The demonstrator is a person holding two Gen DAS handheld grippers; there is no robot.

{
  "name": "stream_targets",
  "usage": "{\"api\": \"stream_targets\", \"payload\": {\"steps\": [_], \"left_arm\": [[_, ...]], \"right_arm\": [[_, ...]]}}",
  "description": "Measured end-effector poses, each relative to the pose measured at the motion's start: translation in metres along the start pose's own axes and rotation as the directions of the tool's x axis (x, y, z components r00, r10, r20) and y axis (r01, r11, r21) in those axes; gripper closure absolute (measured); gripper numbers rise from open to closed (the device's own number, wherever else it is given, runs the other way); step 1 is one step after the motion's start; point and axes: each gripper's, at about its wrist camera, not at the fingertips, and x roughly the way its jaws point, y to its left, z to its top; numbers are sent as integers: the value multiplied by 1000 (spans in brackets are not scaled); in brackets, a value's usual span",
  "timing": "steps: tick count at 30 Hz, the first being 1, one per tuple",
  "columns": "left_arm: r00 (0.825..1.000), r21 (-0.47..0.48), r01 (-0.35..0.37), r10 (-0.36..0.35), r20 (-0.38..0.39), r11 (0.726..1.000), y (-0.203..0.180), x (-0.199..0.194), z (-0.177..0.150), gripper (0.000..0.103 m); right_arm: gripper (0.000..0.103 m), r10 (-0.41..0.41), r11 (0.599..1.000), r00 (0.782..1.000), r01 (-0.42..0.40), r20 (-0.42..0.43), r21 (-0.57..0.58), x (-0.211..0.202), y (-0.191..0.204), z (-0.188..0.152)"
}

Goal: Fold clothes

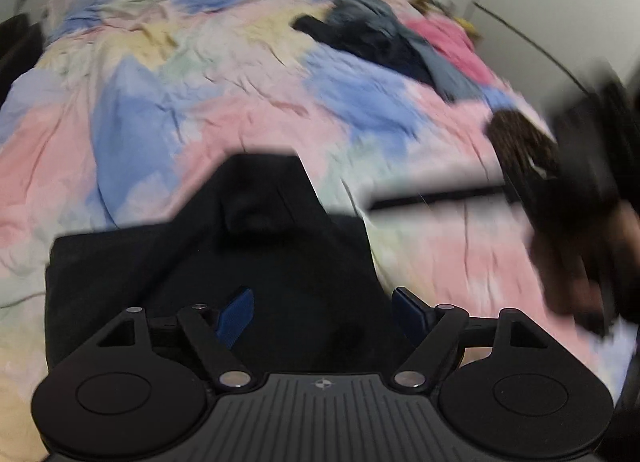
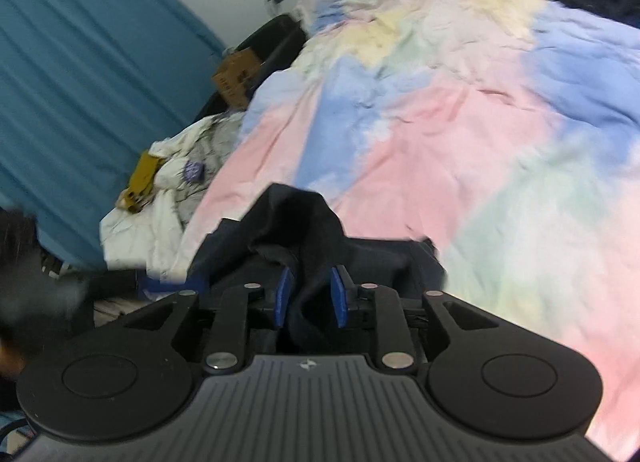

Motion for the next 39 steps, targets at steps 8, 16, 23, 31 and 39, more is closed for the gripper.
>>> {"api": "stream_targets", "payload": {"steps": [8,16,23,31,39], "left_arm": [[998,187,-46,54,-34,981,-18,23,-36,27],[996,205,-65,77,-54,977,-17,48,-47,69],[999,134,-43,42,17,990,-18,6,-49,90],[986,17,-15,11,165,1000,-20,-77,-63,97],[998,20,8,-9,63,1000,-24,-41,-91,97]], "right_arm": [[42,78,994,986,-89,-146,-70,54,17,26],[75,35,996,986,-49,-162,-80,90,40,42],[100,-7,999,992,0,-126,-49,74,52,44],[100,55,994,998,-53,-14,100,20,55,45],[101,-100,970,992,116,-84,216,31,4,6]]}}
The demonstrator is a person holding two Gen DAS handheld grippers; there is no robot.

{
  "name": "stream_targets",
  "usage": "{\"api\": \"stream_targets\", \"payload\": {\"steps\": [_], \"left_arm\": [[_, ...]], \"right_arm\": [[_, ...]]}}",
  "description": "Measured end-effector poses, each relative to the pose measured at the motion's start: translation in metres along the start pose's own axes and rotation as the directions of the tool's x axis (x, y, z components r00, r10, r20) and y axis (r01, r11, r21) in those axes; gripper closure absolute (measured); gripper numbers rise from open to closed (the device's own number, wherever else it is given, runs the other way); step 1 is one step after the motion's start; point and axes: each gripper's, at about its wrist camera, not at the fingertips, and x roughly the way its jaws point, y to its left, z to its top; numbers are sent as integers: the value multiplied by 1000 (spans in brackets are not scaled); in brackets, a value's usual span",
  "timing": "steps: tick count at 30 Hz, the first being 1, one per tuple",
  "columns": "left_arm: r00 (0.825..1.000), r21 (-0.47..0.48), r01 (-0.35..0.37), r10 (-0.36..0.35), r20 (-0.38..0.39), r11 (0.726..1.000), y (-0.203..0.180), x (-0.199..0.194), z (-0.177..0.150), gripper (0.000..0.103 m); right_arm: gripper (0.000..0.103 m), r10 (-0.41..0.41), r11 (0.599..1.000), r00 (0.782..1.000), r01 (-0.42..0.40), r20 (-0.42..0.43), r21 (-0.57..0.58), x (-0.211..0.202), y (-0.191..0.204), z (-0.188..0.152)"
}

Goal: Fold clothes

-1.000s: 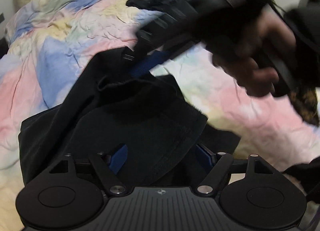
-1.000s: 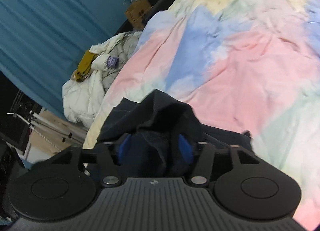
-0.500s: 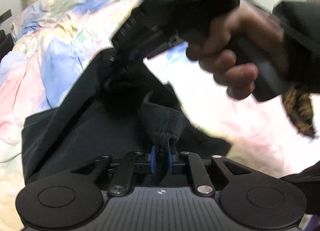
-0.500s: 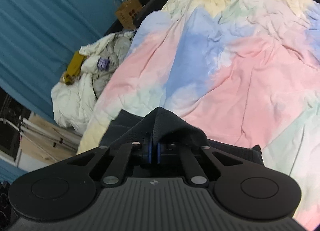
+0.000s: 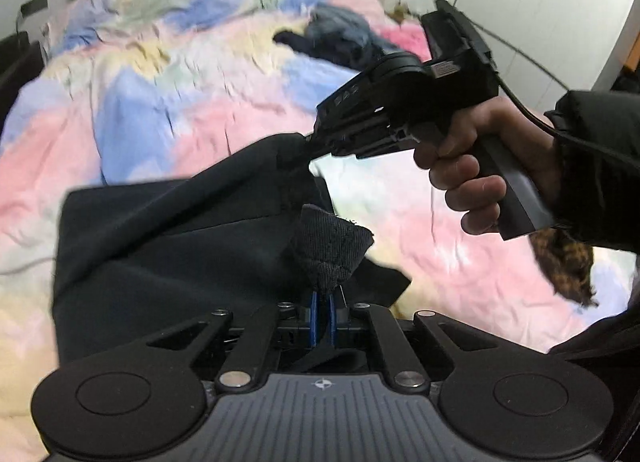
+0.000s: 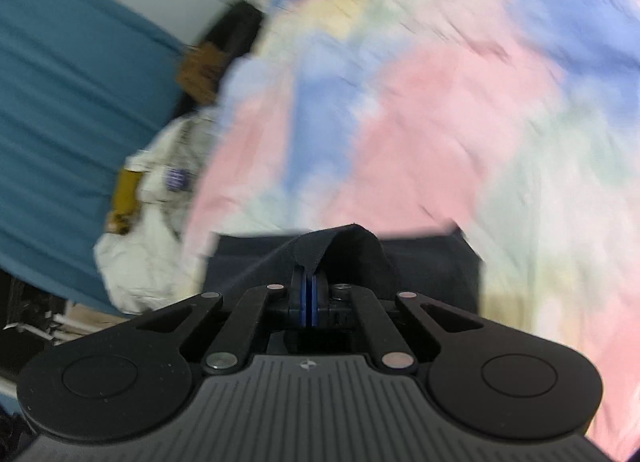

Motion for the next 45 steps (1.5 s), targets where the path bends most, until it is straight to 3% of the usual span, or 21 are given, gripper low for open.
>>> {"api": "stream_targets", "payload": {"steps": [4,9,12,16,20,24,26,29,31,36,39,45], "left_arm": [[997,-33,-1,-2,-83,999,5,34,-19,95],[997,-94,21,-27,-71,995,12,29,-19,91],[998,-111,27,-34,-55,993,17,13,-14,78],[999,-168,33,-37,-20,985,32,-13,-8,51],[1000,-221,-9,9,-2,975,58,-35,-3,33],[995,-313,-96,97,-14,945,103,-44,-1,22],[987,-369,-158,150,-51,916,130,-40,-1,22],[974,-410,-228,204,-103,883,166,-30,1,22],[968,-428,-250,218,-124,868,186,-22,2,21],[963,-485,-264,201,-179,833,224,4,1,21],[969,-522,-233,151,-195,821,238,22,-2,20],[975,-534,-180,77,-209,826,256,49,-4,17]], "right_arm": [[99,-70,998,997,70,-43,-7,25,-12,-14],[89,-68,997,998,68,-10,-21,11,-2,-24],[84,-74,997,997,74,11,-36,-11,8,-29],[78,-102,994,994,103,31,-39,-34,20,-40],[73,-153,988,987,154,43,-17,-40,23,-54],[47,-207,978,977,207,43,14,-36,20,-64],[31,-236,972,971,235,42,26,-32,18,-67],[18,-272,961,962,270,32,65,-24,12,-67],[16,-272,961,962,270,21,68,-18,8,-66],[9,-281,956,960,280,3,90,3,-5,-61],[5,-264,957,964,262,4,129,13,-16,-59],[0,-172,967,985,174,-32,185,41,-42,-59]]}}
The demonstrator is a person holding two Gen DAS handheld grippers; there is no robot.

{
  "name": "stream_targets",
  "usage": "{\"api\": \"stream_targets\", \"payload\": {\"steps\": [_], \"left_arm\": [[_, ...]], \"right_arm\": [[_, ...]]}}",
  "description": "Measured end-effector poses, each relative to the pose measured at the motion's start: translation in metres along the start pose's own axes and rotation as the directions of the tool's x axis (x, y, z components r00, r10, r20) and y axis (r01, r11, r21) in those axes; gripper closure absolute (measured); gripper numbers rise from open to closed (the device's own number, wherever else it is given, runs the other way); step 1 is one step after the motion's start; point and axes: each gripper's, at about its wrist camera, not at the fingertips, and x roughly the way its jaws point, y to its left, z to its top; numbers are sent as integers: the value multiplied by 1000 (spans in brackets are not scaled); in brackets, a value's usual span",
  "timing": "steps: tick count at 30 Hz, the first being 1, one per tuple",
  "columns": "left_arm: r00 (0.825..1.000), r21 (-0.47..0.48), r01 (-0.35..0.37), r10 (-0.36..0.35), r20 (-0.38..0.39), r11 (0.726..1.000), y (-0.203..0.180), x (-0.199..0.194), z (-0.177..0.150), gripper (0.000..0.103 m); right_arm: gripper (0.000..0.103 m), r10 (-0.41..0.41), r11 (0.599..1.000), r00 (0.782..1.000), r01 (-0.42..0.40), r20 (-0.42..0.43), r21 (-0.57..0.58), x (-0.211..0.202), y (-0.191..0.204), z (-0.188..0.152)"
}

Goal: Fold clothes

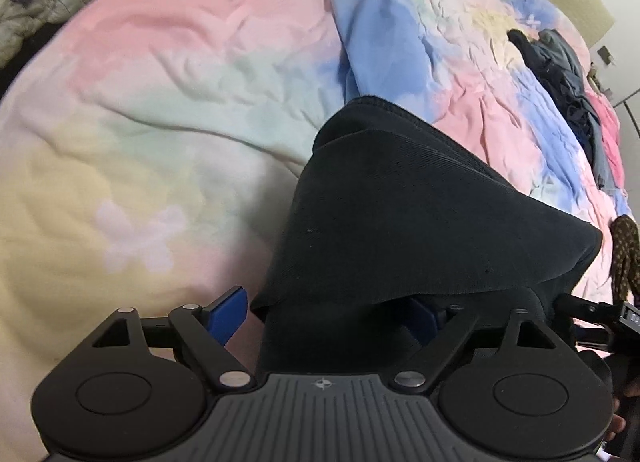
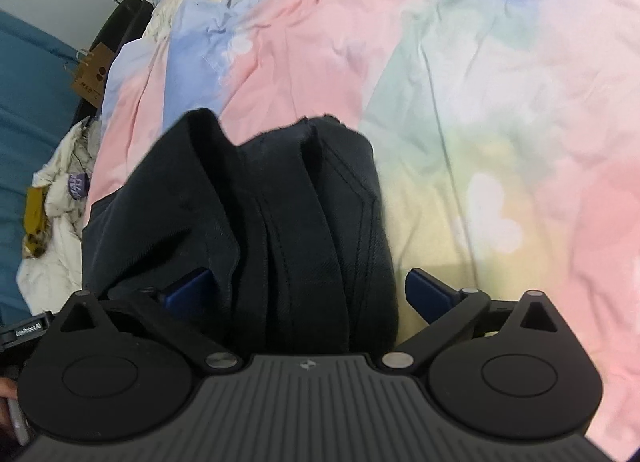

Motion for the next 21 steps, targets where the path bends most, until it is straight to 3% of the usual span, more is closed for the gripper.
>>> {"api": "stream_targets", "payload": {"steps": [5,10,14,15,17,21], "left_arm": [[998,3,44,-44,-39,999,3,15,7,11],[992,13,98,-97,-80,995,0,29,8,7],[991,15,92,-90,-96,996,-4,36,9,7],[991,18,90,-88,-96,996,-5,36,9,10],[992,18,88,-86,-96,996,-6,35,7,17],[995,44,73,-69,-77,996,-9,23,0,36]], "right_arm": [[0,108,994,992,-105,-72,35,27,-10,7],[0,105,994,989,-102,-108,35,44,-5,11],[1,95,995,989,-90,-116,49,49,-1,10],[3,91,995,989,-86,-113,46,48,1,9],[24,80,997,991,-77,-108,32,45,8,7],[44,29,1000,994,-29,-104,-5,36,28,6]]}}
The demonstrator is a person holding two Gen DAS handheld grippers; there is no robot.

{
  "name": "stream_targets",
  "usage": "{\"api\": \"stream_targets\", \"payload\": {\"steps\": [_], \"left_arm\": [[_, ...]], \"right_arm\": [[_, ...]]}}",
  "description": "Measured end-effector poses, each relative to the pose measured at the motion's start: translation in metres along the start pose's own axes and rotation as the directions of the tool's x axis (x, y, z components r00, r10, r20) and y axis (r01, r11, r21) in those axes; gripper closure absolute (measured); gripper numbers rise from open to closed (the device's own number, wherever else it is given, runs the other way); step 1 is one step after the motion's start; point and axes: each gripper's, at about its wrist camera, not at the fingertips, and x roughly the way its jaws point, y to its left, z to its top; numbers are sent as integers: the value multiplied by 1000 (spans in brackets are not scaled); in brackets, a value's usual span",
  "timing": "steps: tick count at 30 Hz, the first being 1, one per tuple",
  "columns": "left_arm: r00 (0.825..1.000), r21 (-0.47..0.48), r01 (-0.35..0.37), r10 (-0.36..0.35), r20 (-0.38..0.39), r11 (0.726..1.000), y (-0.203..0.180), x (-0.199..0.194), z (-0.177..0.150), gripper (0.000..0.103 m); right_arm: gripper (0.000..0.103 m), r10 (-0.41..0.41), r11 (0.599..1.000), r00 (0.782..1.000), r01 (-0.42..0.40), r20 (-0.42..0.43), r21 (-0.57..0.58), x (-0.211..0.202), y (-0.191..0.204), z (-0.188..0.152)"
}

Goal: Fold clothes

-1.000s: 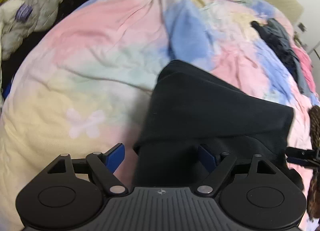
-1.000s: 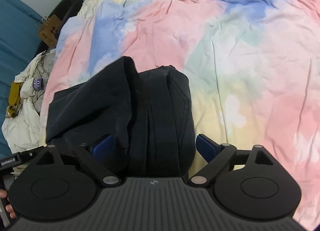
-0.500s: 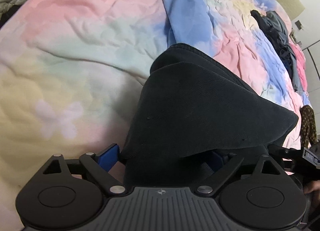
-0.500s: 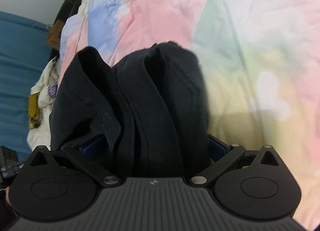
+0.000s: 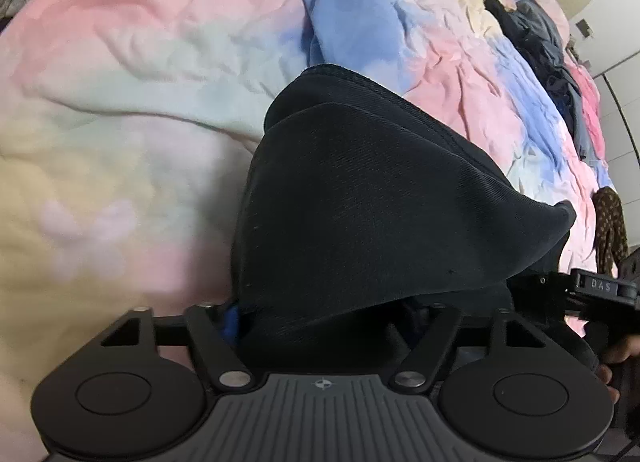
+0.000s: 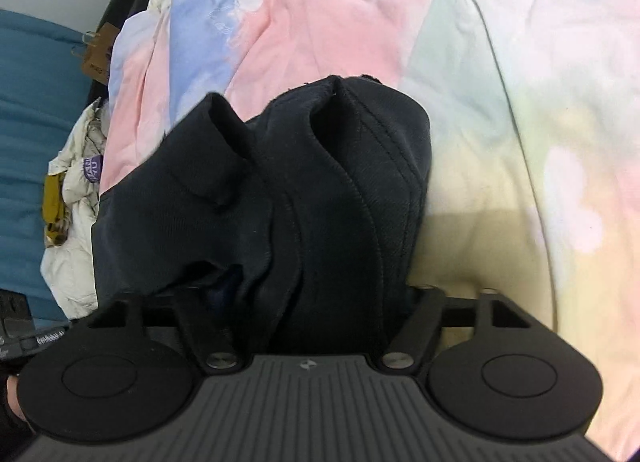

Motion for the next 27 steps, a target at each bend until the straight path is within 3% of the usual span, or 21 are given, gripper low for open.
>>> {"api": "stream_targets", "payload": {"steps": [4,7,17,27], "left_arm": [[1000,9,-4,4,20,1000,-8,-17,-6,61],[1000,35,4,-5,28,999,-18,-33,-9,71],[996,51,22,-26,82,998,-32,-87,-44,75],[993,55,62,-67,93,997,-43,-152,-93,75]], "right_arm": [[58,-48,998,999,48,19,-35,-12,22,0],[64,-65,996,997,67,45,-56,-26,38,-8],[67,-63,992,991,75,116,-104,-80,84,-40],[68,-88,985,981,112,173,-135,-139,110,-101]]}}
